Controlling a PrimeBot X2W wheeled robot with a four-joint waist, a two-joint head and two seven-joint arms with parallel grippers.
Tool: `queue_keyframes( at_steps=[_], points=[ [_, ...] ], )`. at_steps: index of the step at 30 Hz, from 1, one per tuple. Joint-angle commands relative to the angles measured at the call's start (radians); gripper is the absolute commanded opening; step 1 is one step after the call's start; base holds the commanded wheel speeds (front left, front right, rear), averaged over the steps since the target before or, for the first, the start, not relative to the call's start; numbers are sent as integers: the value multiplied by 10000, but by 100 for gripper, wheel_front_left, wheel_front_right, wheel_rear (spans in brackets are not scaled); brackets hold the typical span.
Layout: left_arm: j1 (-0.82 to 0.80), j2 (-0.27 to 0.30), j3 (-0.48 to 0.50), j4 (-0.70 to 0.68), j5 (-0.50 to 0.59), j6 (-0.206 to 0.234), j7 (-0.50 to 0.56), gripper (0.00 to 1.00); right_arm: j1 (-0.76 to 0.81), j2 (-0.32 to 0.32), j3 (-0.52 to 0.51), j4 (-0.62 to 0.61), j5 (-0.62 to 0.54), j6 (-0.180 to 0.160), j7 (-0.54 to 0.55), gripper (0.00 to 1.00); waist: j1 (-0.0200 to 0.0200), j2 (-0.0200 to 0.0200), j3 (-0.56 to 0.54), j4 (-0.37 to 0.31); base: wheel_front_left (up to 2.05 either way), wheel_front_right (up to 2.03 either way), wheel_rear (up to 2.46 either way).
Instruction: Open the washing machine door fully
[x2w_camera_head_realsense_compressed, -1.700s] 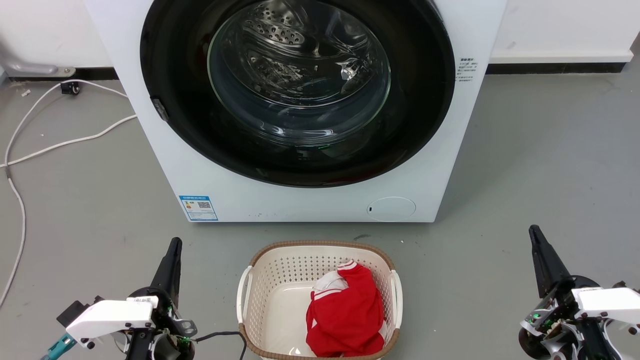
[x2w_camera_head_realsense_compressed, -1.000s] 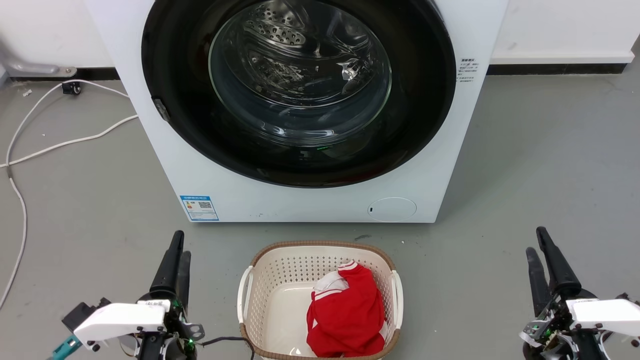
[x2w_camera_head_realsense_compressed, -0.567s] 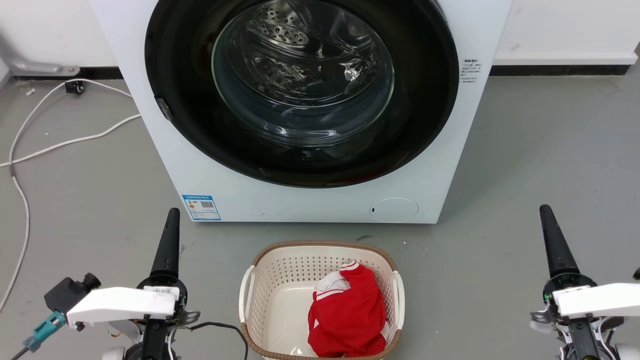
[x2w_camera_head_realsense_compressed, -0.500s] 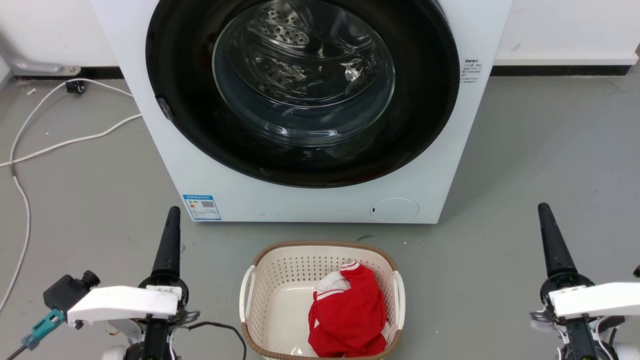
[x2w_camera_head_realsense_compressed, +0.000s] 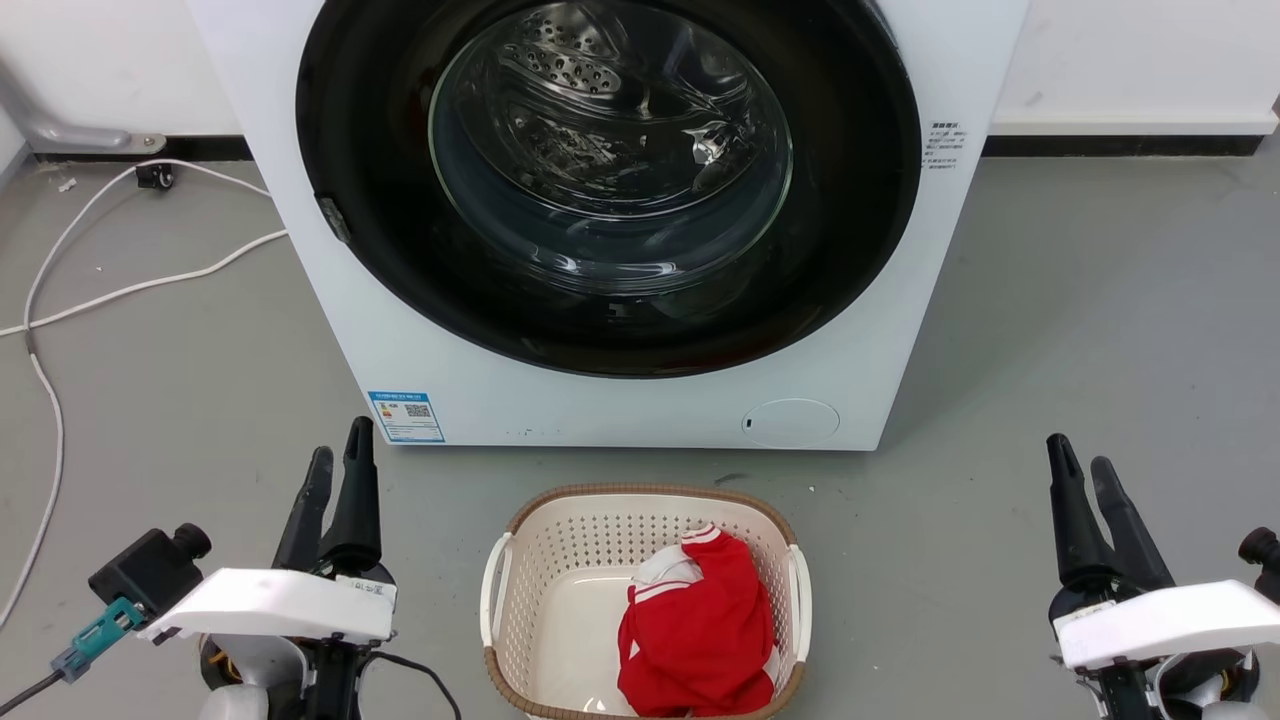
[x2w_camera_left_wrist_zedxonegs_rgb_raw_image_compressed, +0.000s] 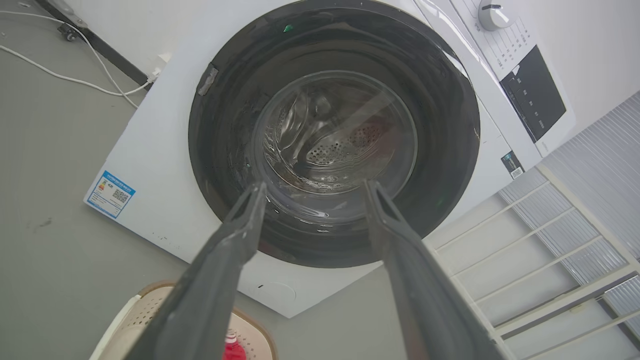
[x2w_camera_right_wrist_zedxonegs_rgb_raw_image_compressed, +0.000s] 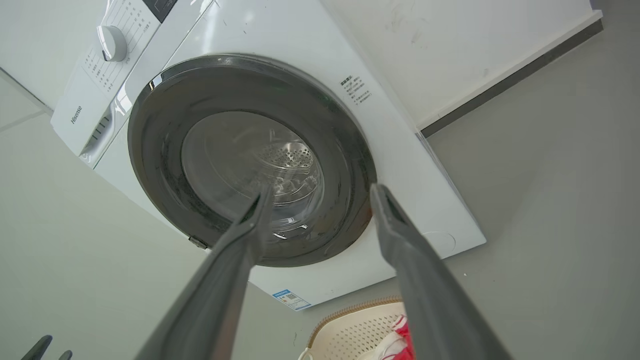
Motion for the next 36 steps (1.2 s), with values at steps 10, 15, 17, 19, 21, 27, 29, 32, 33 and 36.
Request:
queue_keyframes(
  at_steps=[10,15,17,19,21,27,29,32,33,36],
  points=[
    [-207,289,-181,-126,2025,278,-415,100,-13,-11,-111,-27,-2005,0,-158,100,0,0,-33,-1,0,0,0],
    [-235,383,-313,-83,2685,355,-565,100,7,-9,-97,-84,-2737,0,-272,100,0,0,-41,7,0,0,0],
    [-251,417,-367,-84,2932,377,-625,100,16,-8,-78,-116,-3034,0,-305,100,0,0,-43,13,0,0,0],
    [-267,445,-431,-84,3177,404,-681,100,20,-7,-48,-150,-3298,0,-337,100,0,0,-48,22,0,0,0],
    [-276,477,-508,-93,3430,434,-736,100,35,-6,-9,-173,-3567,0,-369,100,0,0,-53,32,0,0,0],
    [-290,592,-719,-138,4134,508,-899,100,79,-3,95,-246,-4319,0,-433,100,0,0,-53,55,0,0,0],
    [-302,623,-798,-141,4351,525,-956,100,93,-2,121,-274,-4543,-1,-456,100,0,0,-53,60,0,0,0],
    [-322,666,-891,-148,4659,567,-1028,100,117,0,168,-307,-4878,-1,-485,100,0,0,-51,62,0,0,0],
    [-325,677,-914,-152,4759,588,-1063,100,121,0,180,-322,-4980,-1,-505,100,0,0,-51,62,0,0,0],
    [-331,705,-970,-149,5046,637,-1131,100,103,2,207,-354,-5270,-1,-551,100,0,0,-52,61,0,0,0]
  ],
)
